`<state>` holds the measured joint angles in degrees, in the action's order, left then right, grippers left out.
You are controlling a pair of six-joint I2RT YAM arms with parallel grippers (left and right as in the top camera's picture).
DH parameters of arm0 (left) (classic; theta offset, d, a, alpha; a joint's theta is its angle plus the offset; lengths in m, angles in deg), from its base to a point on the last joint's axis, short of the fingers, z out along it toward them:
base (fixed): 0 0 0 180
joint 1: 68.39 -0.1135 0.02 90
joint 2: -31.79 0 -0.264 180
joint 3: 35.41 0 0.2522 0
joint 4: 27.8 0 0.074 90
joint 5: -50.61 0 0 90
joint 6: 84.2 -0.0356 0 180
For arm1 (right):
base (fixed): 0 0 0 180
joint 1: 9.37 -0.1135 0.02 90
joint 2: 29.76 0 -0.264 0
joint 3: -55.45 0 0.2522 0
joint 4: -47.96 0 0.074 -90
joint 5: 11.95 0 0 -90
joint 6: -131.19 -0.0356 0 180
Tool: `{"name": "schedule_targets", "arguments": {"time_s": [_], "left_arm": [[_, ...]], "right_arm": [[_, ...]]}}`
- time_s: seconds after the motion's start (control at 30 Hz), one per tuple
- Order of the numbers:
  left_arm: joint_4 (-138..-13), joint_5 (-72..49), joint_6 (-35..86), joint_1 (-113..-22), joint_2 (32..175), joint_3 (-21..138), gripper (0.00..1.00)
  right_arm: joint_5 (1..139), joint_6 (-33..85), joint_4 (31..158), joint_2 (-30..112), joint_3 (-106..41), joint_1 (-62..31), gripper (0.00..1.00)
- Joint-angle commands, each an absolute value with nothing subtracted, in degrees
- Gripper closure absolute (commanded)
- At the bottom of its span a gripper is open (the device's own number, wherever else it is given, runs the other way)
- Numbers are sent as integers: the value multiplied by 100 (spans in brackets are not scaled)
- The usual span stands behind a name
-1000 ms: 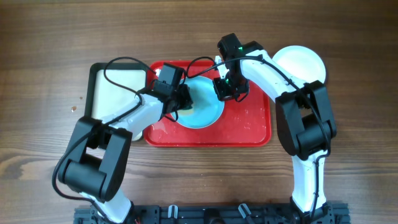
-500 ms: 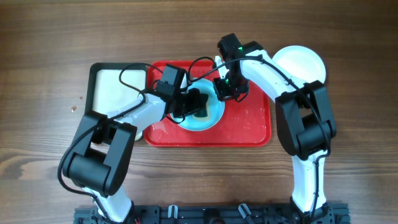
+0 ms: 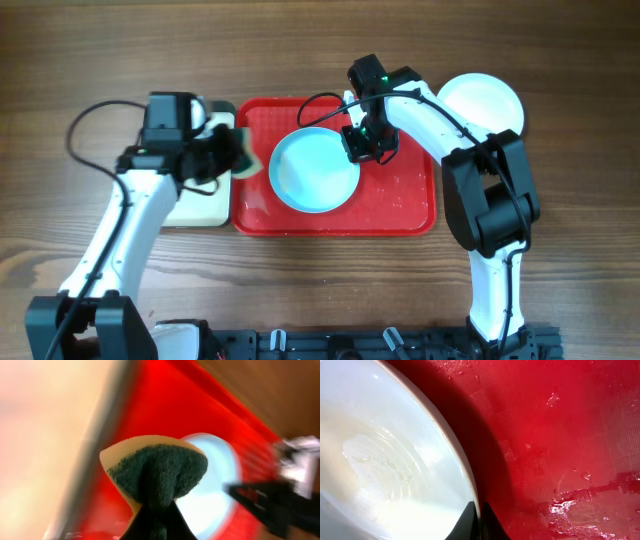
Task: Clean dirty plates on tray and stack at the side
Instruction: 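Move the sponge left and drop it into the white tray with the left gripper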
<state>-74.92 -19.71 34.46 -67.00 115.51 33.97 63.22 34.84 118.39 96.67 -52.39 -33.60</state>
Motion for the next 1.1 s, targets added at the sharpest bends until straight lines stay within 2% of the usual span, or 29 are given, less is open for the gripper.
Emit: {"name": "schedule_targets", "arguments": {"time_s": [0.0,0.23,0.37,0.53,0.57,0.6,0.63,0.7,0.73,0.77,0.8,0.83,0.87,0.93,1.0,1.07], "left_arm": [[-7860,-3416,2426,-7196,11540,3386,95],[-7934,-3993,1925,-7393,11863,3235,96],[-7711,-4920,1892,-7393,12272,3106,96],[-7661,-4865,1816,-7391,12548,3104,94],[-7661,-4836,1816,-7393,12545,3106,86],[-7665,-4777,1816,-7393,12541,3109,68],[-7676,-4697,1816,-7393,12510,3117,57],[-7829,-4642,1816,-7393,12338,3246,49],[-7908,-4644,1818,-7393,12226,3329,48],[-7976,-4644,1820,-7393,12038,3439,42],[-8008,-4644,1820,-7393,11793,3539,30],[-8017,-4646,1820,-7393,11612,3594,27],[-8013,-4653,1820,-7393,11356,3651,10],[-7917,-4653,1822,-7432,10808,3681,5],[-7892,-4653,1820,-7496,10473,3681,0],[-7954,-4653,1818,-7568,10159,3681,0]], "right_arm": [[6296,3519,11828,9721,-5141,-3417,96],[6298,3519,11782,9721,-5141,-3417,95],[6298,3519,11762,9721,-5139,-3417,96],[6298,3519,11762,9721,-5139,-3417,95],[6298,3521,11762,9721,-5139,-3417,91],[6298,3519,11760,9721,-5139,-3417,87],[6300,3523,11738,9721,-5139,-3417,83],[6302,3521,11677,9726,-5139,-3417,79],[6322,3521,11657,9728,-5139,-3417,78],[6322,3521,11649,9732,-5139,-3417,78],[6320,3519,11651,9732,-5137,-3417,79],[6320,3519,11644,9732,-5117,-3417,79],[6320,3519,11629,9732,-5080,-3417,80],[6317,3513,11482,9732,-4929,-3417,96],[6320,3517,11402,9732,-4866,-3417,96],[6320,3519,11430,9676,-4973,-3402,96]]}}
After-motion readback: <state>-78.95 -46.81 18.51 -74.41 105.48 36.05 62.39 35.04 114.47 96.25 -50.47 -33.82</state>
